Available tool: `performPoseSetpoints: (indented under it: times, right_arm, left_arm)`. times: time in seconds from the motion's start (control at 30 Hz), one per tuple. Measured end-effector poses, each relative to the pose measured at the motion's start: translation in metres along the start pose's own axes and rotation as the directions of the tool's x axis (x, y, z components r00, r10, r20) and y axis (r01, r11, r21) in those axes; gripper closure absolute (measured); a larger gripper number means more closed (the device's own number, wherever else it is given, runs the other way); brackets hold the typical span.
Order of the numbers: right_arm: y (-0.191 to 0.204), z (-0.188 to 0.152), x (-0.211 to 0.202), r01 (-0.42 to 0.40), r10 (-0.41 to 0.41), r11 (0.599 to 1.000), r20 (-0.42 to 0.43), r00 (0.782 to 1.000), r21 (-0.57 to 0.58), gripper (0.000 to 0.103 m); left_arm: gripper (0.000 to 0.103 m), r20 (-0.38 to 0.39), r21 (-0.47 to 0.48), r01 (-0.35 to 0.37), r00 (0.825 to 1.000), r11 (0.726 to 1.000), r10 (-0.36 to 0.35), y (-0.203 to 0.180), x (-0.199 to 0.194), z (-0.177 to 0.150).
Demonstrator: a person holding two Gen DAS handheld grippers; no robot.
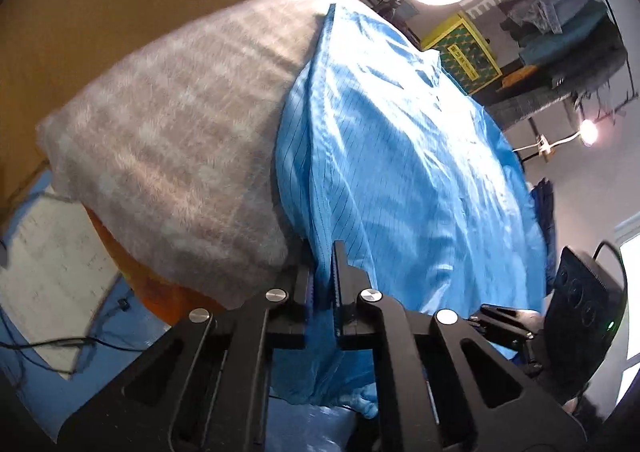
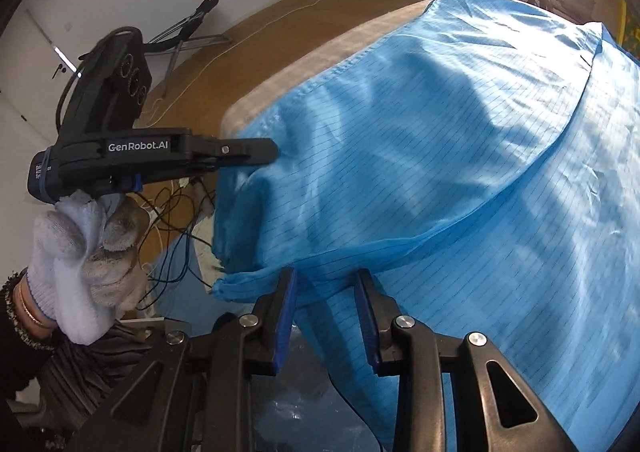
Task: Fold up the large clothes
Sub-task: 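Grasp the jacket edge again with the left tool and lift it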
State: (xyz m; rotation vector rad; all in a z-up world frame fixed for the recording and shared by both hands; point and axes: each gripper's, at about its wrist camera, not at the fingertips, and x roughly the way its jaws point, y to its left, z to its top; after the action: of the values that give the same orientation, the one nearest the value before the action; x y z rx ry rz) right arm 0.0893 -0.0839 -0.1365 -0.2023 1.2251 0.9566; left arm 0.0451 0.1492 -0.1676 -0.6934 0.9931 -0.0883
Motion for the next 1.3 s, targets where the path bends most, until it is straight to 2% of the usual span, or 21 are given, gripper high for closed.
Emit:
performPoseSetpoints:
  times: [0.17, 0.3, 0.37, 0.43, 0.47, 0.7, 0.8, 1.03, 1.2, 1.3]
  right_arm:
    - [-0.011, 0.001, -0.007, -0.042, 0.042, 0.998, -0.002, 0.999, 0.041, 0.07]
    - [-0.024, 0.011, -0.03, -0.087, 0.081, 0.992, 0.071, 0.994, 0.096, 0.065]
    - [-0.033, 0.02, -0.049, -0.099, 0.082, 0.989, 0.142, 0.986, 0.114, 0.063]
    - [-0.041, 0.028, -0.063, -0.094, 0.067, 0.986, 0.196, 0.978, 0.134, 0.053]
    - [-0.046, 0.032, -0.07, -0.093, 0.058, 0.984, 0.222, 0.973, 0.153, 0.052]
    - [-0.088, 0.052, -0.092, -0.147, 0.052, 0.949, 0.324, 0.945, 0.278, 0.051]
    - [-0.096, 0.071, -0.088, -0.169, 0.065, 0.939, 0.328, 0.942, 0.299, 0.05]
    - [-0.112, 0.121, -0.069, -0.16, 0.05, 0.935, 0.33, 0.943, 0.315, 0.049]
    - [-0.103, 0.152, -0.044, -0.108, 0.028, 0.957, 0.285, 0.958, 0.269, 0.048]
    - [-0.099, 0.172, -0.028, -0.022, -0.037, 0.971, 0.242, 0.97, 0.236, 0.048]
  left_arm:
    - [0.101, 0.051, 0.075, -0.06, 0.997, 0.995, 0.057, -0.015, -0.008, -0.001]
    - [0.102, 0.105, 0.186, -0.104, 0.991, 0.977, 0.085, -0.043, -0.015, -0.004]
    - [0.102, 0.137, 0.272, -0.132, 0.986, 0.953, 0.098, -0.062, -0.017, -0.009]
    - [0.102, 0.151, 0.332, -0.141, 0.984, 0.933, 0.095, -0.077, -0.017, -0.014]
    - [0.102, 0.156, 0.37, -0.15, 0.983, 0.917, 0.098, -0.088, -0.016, -0.018]
    - [0.102, 0.158, 0.541, -0.168, 0.983, 0.824, 0.096, -0.133, -0.004, -0.044]
    - [0.102, 0.14, 0.567, -0.154, 0.986, 0.809, 0.09, -0.14, 0.003, -0.049]
    - [0.102, 0.127, 0.605, -0.158, 0.987, 0.78, 0.101, -0.156, 0.016, -0.058]
    - [0.102, 0.117, 0.61, -0.156, 0.987, 0.777, 0.107, -0.156, 0.02, -0.061]
    - [0.103, 0.104, 0.609, -0.15, 0.989, 0.779, 0.109, -0.153, 0.023, -0.061]
